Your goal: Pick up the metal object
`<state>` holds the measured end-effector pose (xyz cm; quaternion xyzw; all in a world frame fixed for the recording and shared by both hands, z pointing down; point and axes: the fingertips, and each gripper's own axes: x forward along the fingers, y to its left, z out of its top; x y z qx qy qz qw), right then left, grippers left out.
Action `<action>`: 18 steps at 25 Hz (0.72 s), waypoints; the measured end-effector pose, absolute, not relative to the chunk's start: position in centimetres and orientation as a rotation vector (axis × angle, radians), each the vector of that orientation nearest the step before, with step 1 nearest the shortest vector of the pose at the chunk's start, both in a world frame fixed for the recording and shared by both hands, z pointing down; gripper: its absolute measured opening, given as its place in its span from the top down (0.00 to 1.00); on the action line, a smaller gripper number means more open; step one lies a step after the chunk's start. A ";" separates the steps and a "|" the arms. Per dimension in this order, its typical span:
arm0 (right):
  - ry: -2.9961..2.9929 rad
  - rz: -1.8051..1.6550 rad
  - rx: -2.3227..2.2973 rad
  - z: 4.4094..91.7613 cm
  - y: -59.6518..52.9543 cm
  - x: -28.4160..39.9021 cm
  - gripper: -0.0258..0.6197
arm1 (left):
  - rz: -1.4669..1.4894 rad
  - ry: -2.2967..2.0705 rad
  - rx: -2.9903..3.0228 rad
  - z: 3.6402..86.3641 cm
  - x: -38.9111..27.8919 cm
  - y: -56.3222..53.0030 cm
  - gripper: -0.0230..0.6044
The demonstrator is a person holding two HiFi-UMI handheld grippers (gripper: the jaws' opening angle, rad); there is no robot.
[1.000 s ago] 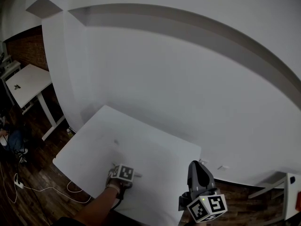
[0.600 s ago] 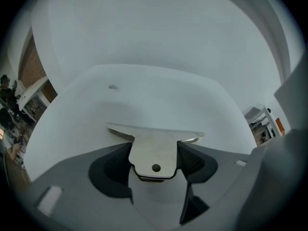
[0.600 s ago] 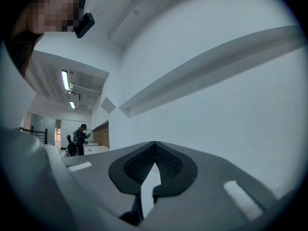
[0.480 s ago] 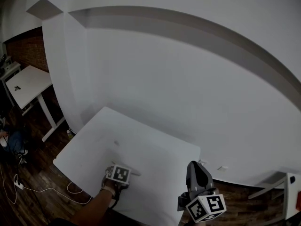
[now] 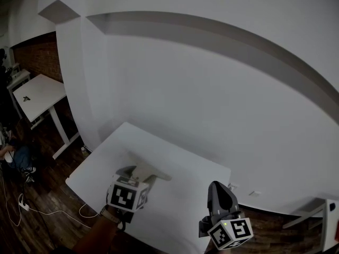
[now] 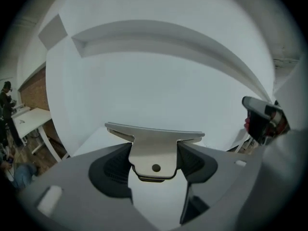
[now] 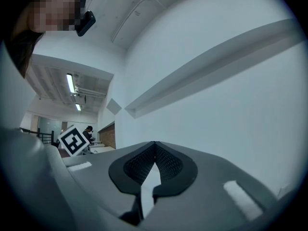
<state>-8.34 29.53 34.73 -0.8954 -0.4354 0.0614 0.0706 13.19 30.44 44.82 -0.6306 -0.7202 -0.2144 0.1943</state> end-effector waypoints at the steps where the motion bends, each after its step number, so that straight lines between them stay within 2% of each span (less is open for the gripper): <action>1: -1.304 0.188 -2.699 34.6 29.5 -8.2 0.94 | -0.553 -2.060 -1.787 42.9 12.9 30.3 0.50; 7: -1.274 0.198 -2.725 34.0 29.3 -7.5 0.94 | -0.301 -2.184 -1.878 36.2 12.3 28.4 0.50; 18: -1.281 0.188 -2.730 34.0 29.7 -7.5 0.94 | -0.284 -2.158 -1.929 35.5 12.9 26.8 0.50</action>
